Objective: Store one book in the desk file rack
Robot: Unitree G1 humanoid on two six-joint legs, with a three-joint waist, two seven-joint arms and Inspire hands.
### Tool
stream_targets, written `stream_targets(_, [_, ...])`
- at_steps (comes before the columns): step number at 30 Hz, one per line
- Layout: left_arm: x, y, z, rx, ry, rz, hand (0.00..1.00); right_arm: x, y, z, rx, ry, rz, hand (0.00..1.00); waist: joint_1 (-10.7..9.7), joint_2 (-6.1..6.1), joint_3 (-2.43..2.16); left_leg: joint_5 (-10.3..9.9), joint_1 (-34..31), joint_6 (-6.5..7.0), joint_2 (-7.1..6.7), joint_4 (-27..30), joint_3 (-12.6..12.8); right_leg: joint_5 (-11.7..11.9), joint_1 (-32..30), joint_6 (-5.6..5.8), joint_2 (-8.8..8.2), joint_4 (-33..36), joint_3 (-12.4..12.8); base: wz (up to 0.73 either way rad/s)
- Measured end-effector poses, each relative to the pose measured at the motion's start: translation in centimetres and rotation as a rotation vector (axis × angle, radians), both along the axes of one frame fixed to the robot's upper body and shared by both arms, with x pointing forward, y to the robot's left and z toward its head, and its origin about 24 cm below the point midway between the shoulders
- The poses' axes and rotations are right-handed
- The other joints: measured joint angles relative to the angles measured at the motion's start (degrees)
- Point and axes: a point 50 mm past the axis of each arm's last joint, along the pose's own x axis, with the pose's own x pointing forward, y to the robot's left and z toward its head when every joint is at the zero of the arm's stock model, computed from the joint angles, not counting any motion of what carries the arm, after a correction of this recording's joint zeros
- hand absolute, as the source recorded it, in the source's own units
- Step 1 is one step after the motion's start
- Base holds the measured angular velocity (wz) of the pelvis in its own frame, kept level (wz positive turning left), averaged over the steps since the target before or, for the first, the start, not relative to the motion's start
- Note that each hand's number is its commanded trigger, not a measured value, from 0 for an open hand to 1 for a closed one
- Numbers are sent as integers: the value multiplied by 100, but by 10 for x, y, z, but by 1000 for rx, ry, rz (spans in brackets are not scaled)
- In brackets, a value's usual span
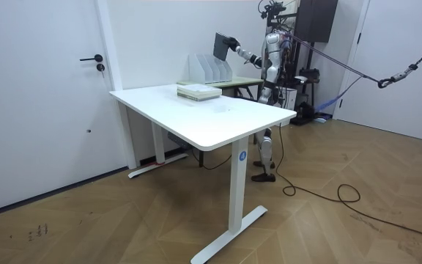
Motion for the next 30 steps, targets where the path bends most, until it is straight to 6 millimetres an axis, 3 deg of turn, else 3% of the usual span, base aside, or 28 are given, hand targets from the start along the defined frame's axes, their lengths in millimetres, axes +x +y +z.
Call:
stream_targets(13, [4,0,1,-8,3,-6,0,28,-9,-17,43,155,-37,100,133,-8,2,0,-29,0,-1,8,-37,1,-11,-2,-12,-26,-118,1])
stream_targets(30, [4,2,1,-11,21,0,0,37,-21,-26,168,233,9,100,159,-44,-2,0,-50,0,0,38,-84,6,-5,-11,-77,22,-560,1])
